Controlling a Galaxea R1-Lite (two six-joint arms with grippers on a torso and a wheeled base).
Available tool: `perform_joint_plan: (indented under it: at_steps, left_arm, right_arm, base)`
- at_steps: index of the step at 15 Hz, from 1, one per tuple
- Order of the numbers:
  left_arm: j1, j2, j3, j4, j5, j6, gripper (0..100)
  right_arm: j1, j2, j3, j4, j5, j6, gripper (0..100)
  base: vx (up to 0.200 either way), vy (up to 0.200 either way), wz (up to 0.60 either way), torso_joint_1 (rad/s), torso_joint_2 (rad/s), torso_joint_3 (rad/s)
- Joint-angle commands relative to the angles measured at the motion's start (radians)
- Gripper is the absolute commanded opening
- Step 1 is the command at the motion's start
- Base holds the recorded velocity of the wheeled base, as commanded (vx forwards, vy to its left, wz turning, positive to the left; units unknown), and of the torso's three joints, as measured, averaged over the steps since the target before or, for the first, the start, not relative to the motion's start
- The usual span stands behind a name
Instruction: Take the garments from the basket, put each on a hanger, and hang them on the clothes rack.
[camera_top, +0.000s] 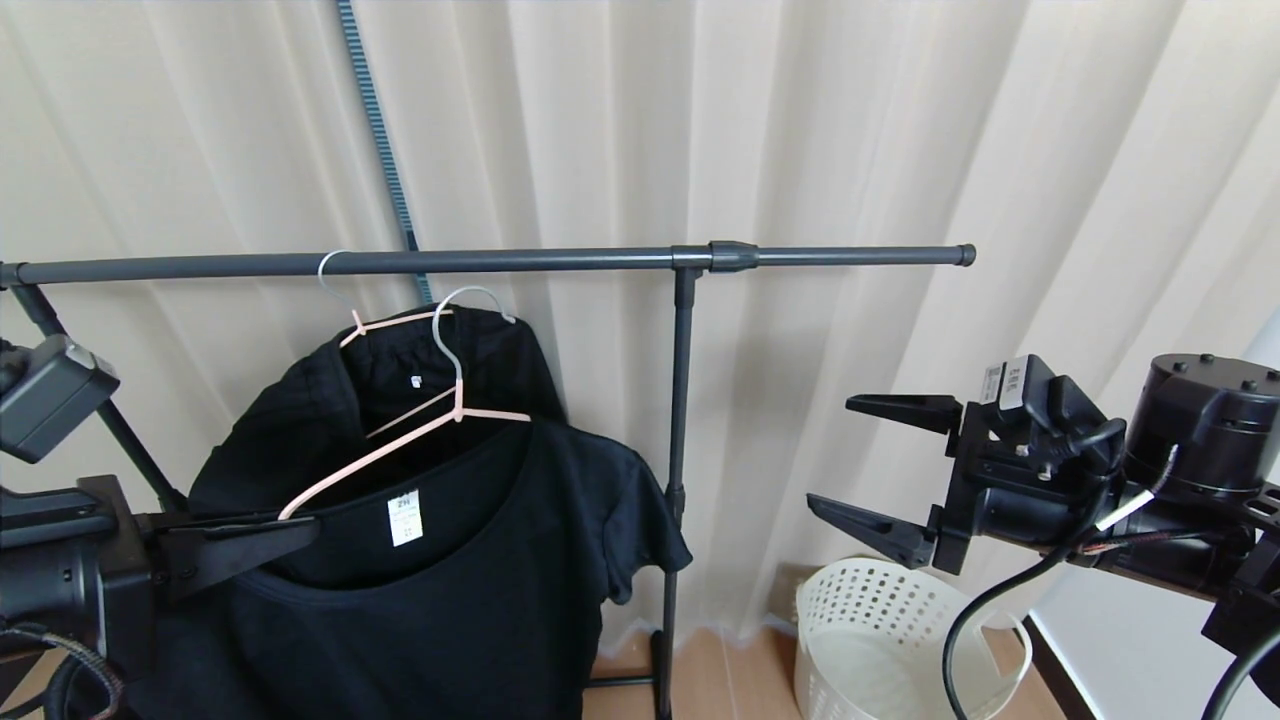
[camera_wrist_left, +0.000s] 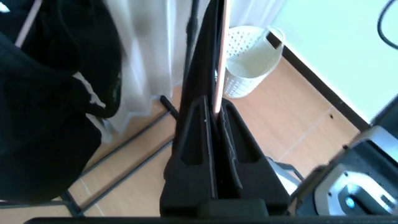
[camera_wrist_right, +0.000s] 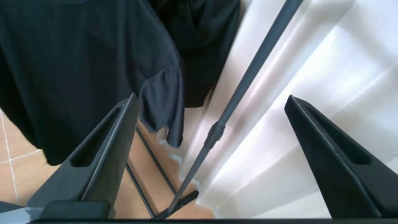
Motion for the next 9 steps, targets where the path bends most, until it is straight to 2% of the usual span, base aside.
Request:
perform_joint_plan:
  at_steps: [1,4,9]
  left_arm:
    - [-0.003,0.025,-0.005,-0.022,0.015,-0.035,0]
    - [-0.005,0.043,-0.01,-0.071,0.036,-0.092,0]
    - [-0.006,0.094,-0.063,-0.088,0.075,-0.163,0]
  right_arm:
    - [0.001,0.006,-0.003,-0.001,-0.003,-0.001,100]
    - [0.001,0.007,-0.004,-0.001,-0.016,-0.001,100]
    - [0.001,0.01,-0.009,0.001,-0.016,-0.001,100]
  base:
    - [0.0,0.0,0.0,0.0,0.0,0.0]
    - [0.0,0.0,0.0,0.0,0.0,0.0]
    - [0.0,0.0,0.0,0.0,0.0,0.0]
